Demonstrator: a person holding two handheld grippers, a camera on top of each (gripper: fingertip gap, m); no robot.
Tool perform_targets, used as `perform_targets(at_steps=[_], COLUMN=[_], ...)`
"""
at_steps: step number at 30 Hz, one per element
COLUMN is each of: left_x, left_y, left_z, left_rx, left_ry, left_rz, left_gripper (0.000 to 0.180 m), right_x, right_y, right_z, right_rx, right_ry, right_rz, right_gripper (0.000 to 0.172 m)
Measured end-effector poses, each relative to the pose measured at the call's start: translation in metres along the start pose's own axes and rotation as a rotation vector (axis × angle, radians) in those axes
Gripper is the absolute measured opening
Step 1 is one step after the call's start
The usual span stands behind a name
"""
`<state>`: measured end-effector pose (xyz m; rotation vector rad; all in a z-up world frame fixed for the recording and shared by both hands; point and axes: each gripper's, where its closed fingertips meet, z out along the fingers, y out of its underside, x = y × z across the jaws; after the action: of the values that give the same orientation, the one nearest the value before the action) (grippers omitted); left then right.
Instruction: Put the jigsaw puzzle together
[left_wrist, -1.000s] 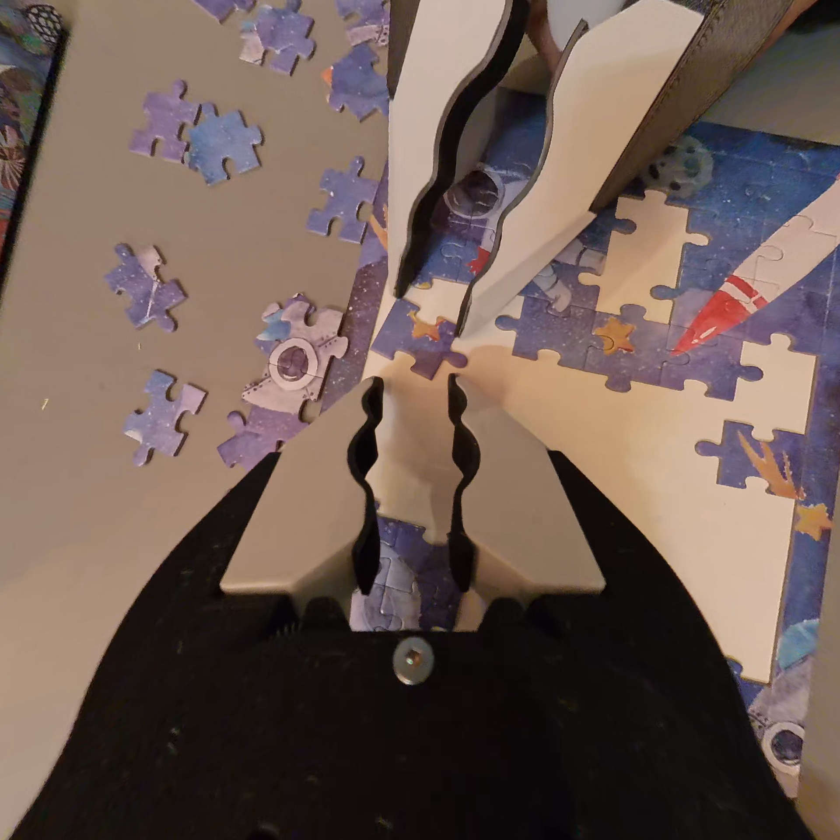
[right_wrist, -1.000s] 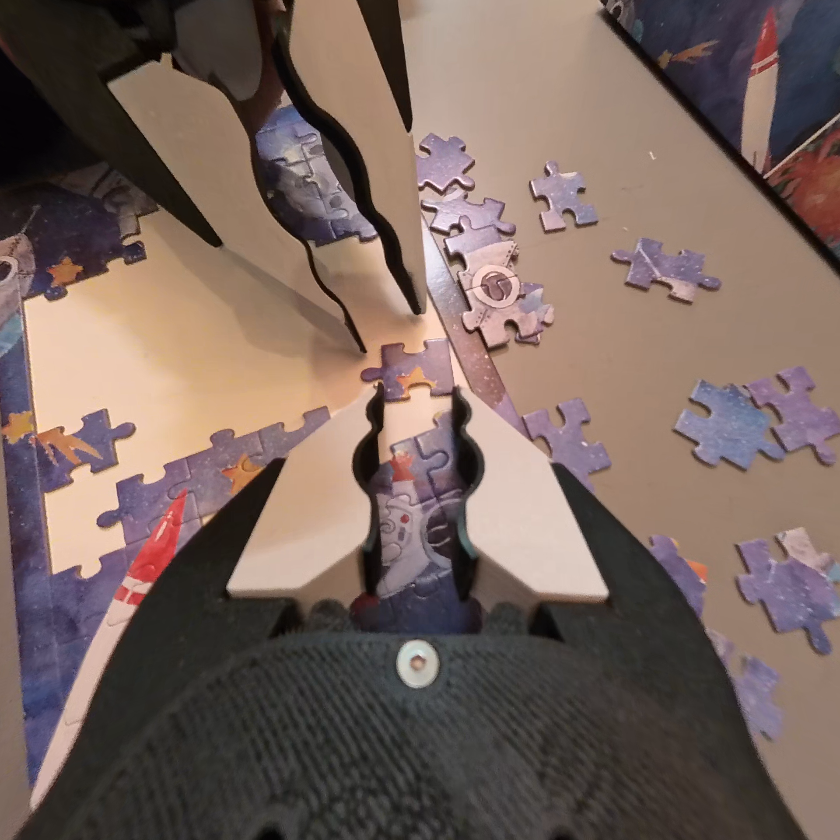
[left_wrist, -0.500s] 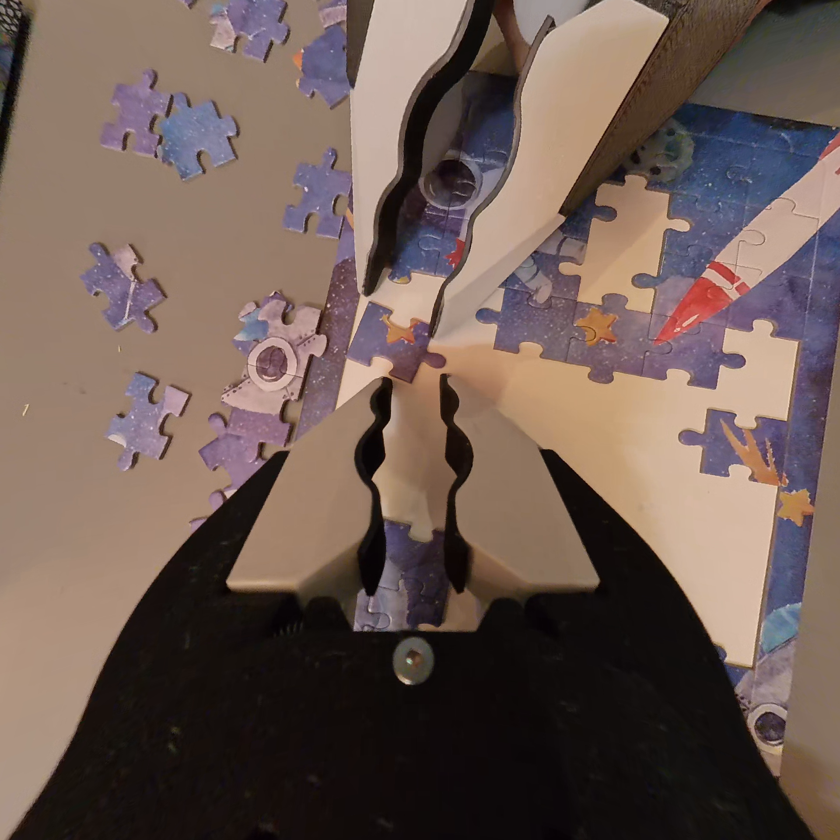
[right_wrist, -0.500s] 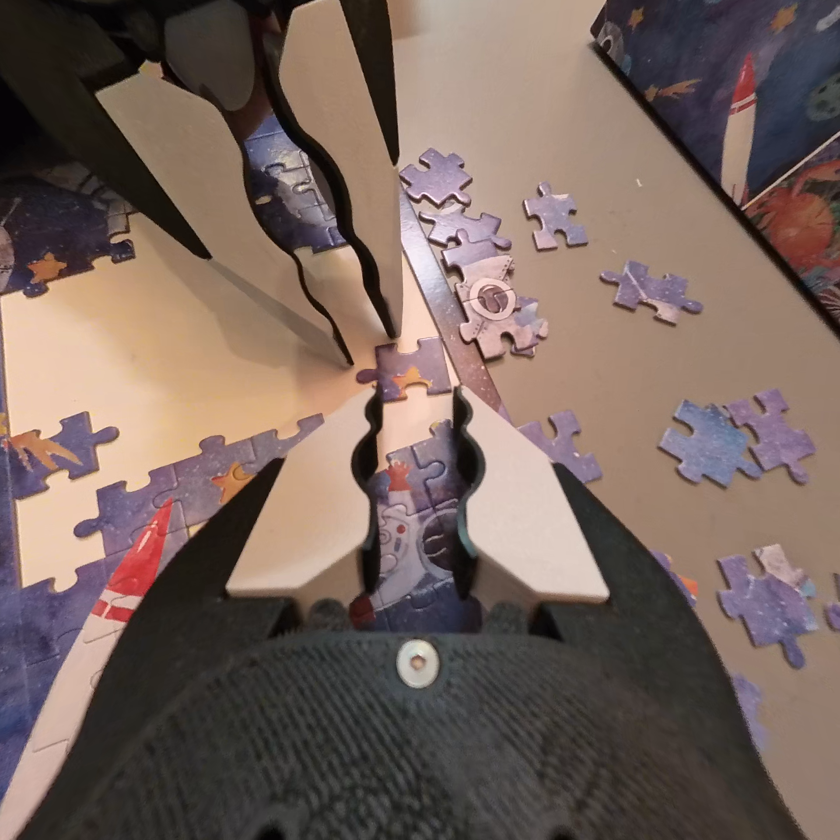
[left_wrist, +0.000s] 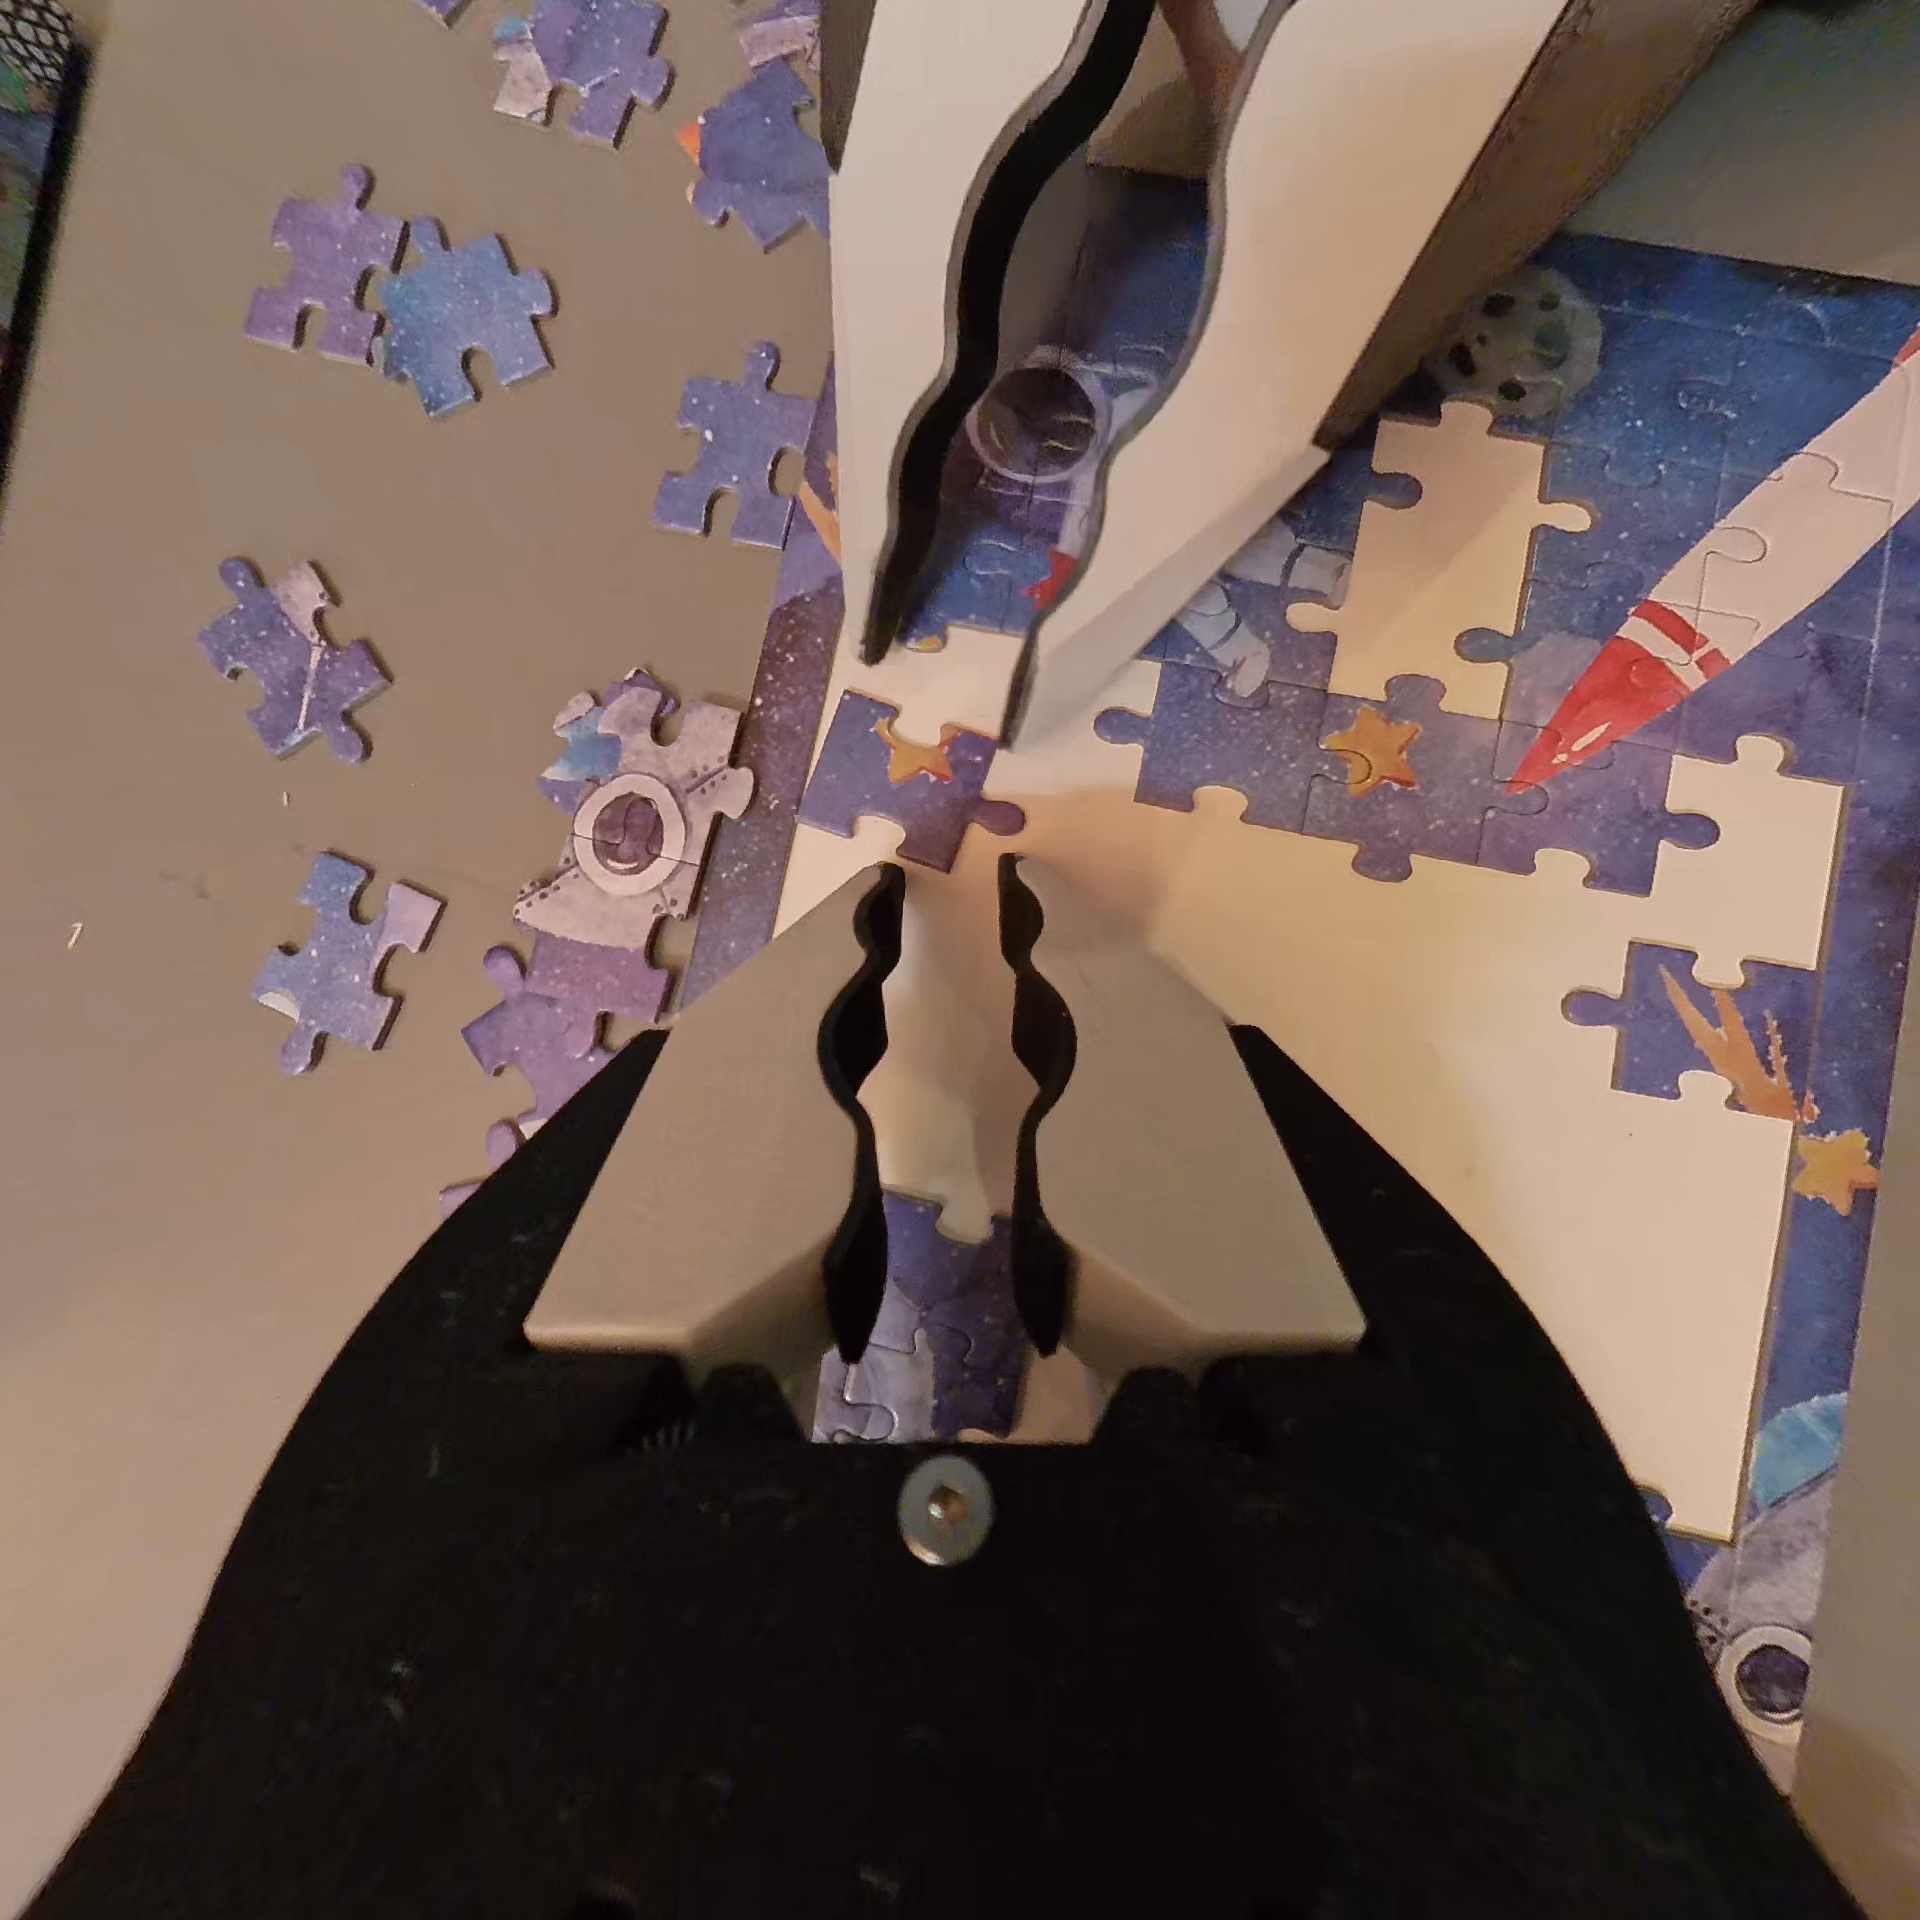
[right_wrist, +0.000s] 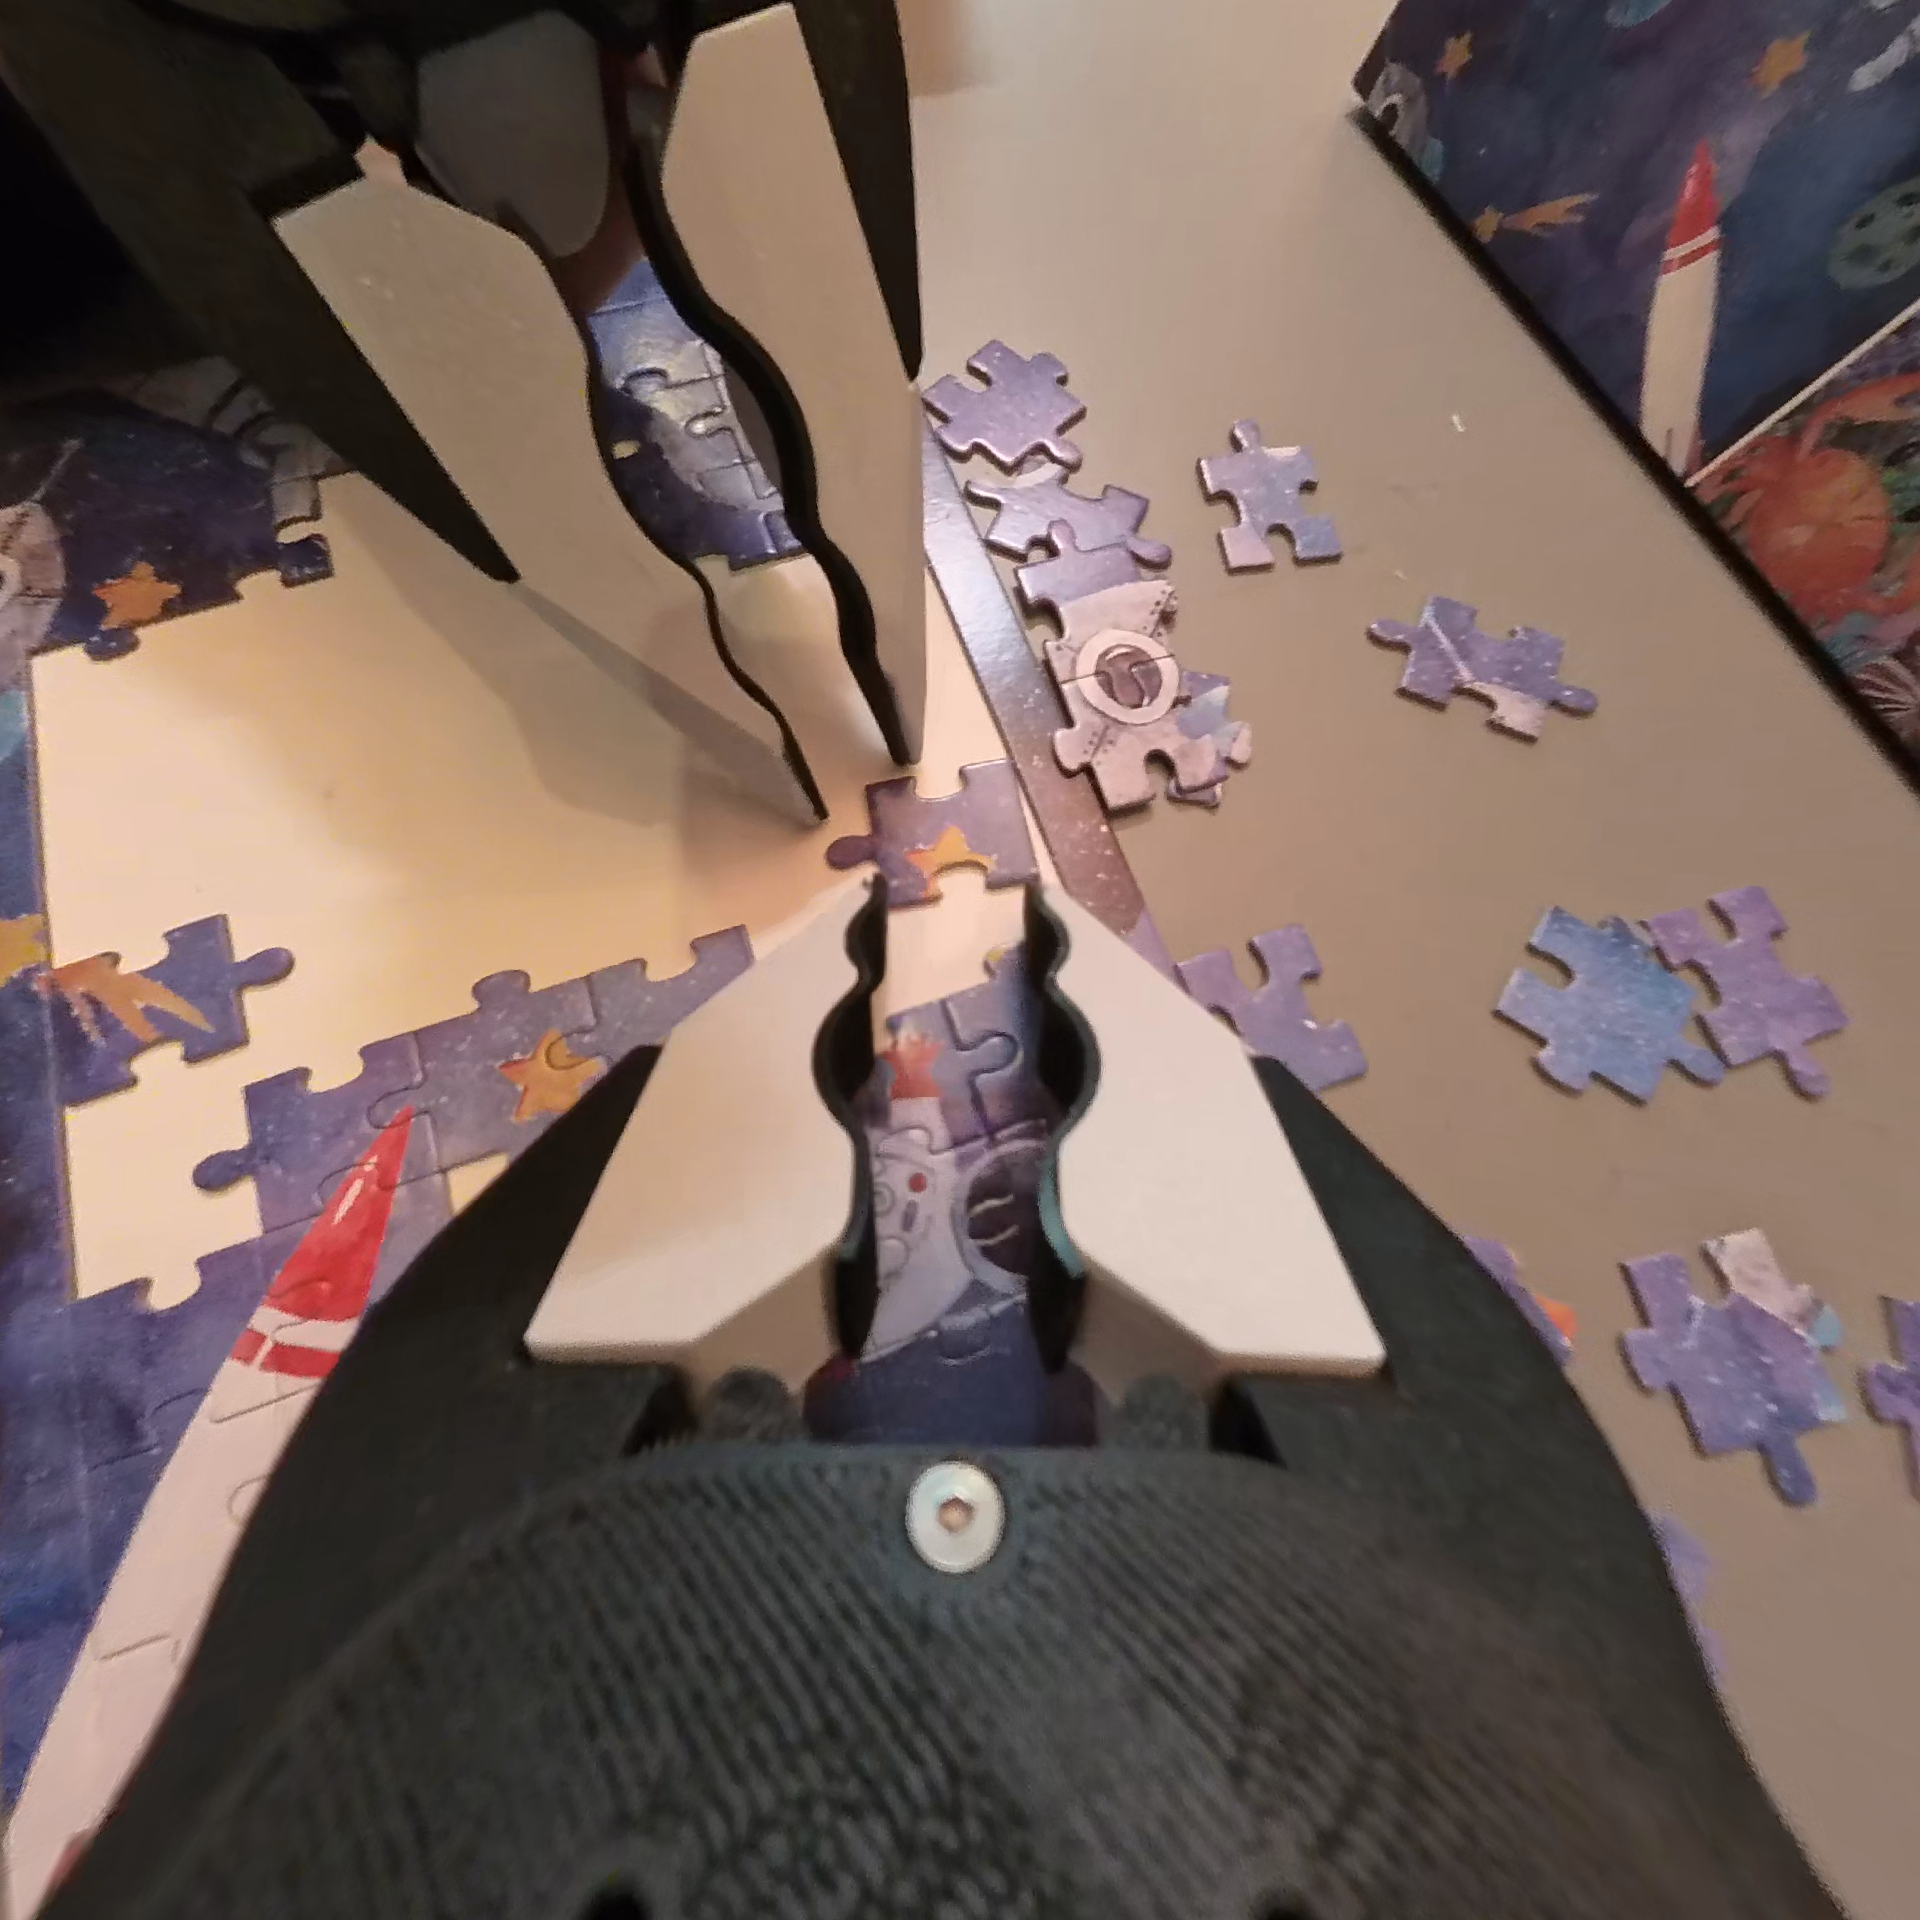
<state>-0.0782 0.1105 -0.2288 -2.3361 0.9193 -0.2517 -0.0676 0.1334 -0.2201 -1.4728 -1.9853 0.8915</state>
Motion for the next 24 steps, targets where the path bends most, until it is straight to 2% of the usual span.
perform_targets(at_steps=[4,10,15,24], left_x=[0.0,-0.0007,0.0015,0.0034], left_y=[0.0001,0.0008,0.0019,0.0028], left_z=[0.0,-0.0004,-0.0013,-0.0023], left_rx=[0.002,-0.003,-0.007,-0.011], left_ry=[0.002,-0.002,0.017,0.032], left_rz=[-0.001,0.002,0.002,0.005], left_gripper=[0.018,0.019,0.018,0.02], right_x=[-0.0001,0.002,-0.0033,-0.0024], right_y=[0.003,0.0022,-0.0008,-0.0013], right_z=[0.0023,0.0029,0.0067,0.0079], right_rx=[-0.019,-0.019,-0.007,-0.002], right_ry=[0.006,0.026,0.009,-0.001], right_rz=[-0.016,-0.024,-0.026,0.008], right_gripper=[0.029,0.027,0.018,0.02])
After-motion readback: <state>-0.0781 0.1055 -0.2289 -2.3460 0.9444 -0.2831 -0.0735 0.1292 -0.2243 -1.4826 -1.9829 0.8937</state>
